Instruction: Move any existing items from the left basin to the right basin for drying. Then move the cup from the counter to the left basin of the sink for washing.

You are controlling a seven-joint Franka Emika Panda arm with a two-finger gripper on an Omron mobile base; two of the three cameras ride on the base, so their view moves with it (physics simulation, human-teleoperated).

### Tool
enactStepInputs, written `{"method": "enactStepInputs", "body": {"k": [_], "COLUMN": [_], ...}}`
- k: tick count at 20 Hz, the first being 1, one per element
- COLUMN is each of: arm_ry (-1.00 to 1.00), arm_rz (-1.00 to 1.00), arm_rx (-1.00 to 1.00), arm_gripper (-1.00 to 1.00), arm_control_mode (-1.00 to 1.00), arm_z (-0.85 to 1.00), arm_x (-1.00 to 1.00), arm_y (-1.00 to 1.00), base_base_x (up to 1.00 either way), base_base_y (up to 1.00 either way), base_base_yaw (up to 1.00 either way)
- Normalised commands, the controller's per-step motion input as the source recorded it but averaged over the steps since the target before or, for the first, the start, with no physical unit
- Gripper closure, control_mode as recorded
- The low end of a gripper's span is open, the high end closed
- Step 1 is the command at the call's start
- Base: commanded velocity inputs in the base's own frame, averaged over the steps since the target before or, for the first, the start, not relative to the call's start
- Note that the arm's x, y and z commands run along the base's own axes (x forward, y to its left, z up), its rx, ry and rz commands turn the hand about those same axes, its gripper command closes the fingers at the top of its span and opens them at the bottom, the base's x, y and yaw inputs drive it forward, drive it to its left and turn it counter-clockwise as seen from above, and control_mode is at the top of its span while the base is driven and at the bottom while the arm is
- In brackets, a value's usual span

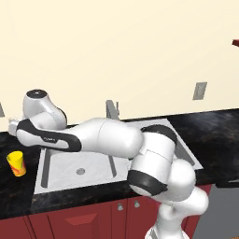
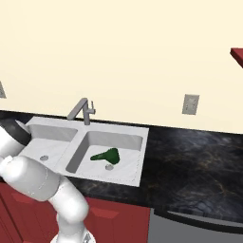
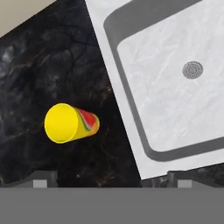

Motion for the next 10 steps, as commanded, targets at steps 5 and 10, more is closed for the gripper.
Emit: {"method": "enactStepInputs", "body": {"k": [5, 10], "arm_ry": [0.01, 0.06], "arm_rz": [0.0, 0.0], "arm_rx": [-0.1, -0.07], "arm_gripper": [-1.0, -1.0], "arm_control_mode": [-1.0, -1.0], "arm_z": [0.0, -0.07], "arm_x": [0.09, 0.3], "arm_y": [0.13, 0.13], "base_base_x": [0.0, 0.0], "base_base_y": [0.0, 0.0], "base_base_yaw": [0.0, 0.0]}}
